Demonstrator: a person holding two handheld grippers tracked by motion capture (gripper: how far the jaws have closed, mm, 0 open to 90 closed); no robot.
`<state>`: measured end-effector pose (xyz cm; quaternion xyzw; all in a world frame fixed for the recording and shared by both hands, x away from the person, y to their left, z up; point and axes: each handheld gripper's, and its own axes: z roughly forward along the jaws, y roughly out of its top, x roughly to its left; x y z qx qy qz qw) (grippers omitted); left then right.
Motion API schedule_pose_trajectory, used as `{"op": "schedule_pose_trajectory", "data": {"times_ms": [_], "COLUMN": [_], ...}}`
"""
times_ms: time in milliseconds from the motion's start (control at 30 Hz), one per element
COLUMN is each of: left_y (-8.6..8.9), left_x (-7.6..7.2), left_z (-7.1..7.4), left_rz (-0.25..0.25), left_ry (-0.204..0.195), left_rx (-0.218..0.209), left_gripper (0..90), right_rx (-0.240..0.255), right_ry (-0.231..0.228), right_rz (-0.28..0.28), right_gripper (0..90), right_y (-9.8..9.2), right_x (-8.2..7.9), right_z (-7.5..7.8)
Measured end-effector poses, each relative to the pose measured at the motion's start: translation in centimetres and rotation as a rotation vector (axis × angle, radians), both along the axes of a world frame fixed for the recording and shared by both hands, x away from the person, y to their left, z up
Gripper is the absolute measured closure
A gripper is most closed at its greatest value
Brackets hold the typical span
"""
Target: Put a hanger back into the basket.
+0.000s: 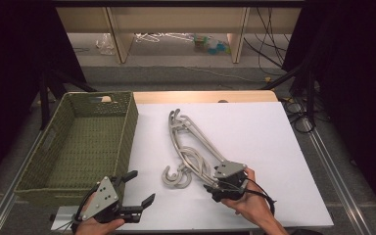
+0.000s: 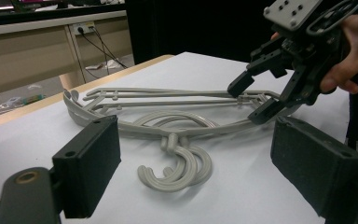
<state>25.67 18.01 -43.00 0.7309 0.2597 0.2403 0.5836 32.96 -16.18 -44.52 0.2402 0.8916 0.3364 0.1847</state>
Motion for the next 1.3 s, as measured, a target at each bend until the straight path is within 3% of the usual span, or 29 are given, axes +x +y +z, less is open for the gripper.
{"op": "schedule_pose_trajectory", "data": {"times_ms": [100,300,333,400,500,600,967,1100,1300], "left_y": [0.0,0.0,0.0,0.0,0.0,0.0,0.0,0.0,0.1], "left_x": [0.0,0.1,0.0,0.1,0.0,0.1,0.1,0.2,0.2], "left_z": [0.0,0.0,0.0,0.0,-0.1,-0.1,-0.1,-0.1,0.0], "left_rz": [-0.002,-0.008,-0.003,-0.007,-0.005,-0.004,-0.004,-0.001,0.0], "left_ry": [-0.003,-0.005,0.001,-0.005,0.002,-0.001,0.006,0.007,0.004], "left_rx": [0.004,0.012,0.005,0.013,0.011,0.007,0.011,0.008,0.008], "left_gripper": [15.8,15.8,15.8,15.8,15.8,15.8,15.8,15.8,15.8], "right_rx": [-0.065,-0.129,-0.155,-0.179,-0.197,-0.245,-0.284,-0.276,-0.277], "right_ry": [0.021,0.028,0.064,0.042,0.053,0.054,0.046,0.03,0.034], "right_rz": [0.005,0.023,0.023,0.016,0.012,0.009,0.024,0.044,0.057], "right_gripper": [40.4,45.4,48.6,51.4,54.4,57.6,71.8,77.4,78.8], "right_y": [1.2,2.5,3.0,3.3,3.5,4.1,4.5,4.5,4.3], "right_x": [0.7,1.6,1.8,2.2,2.5,2.8,2.8,2.6,2.3], "right_z": [-0.6,-1.4,-1.5,-1.8,-1.9,-2.1,-1.8,-1.1,-0.1]}}
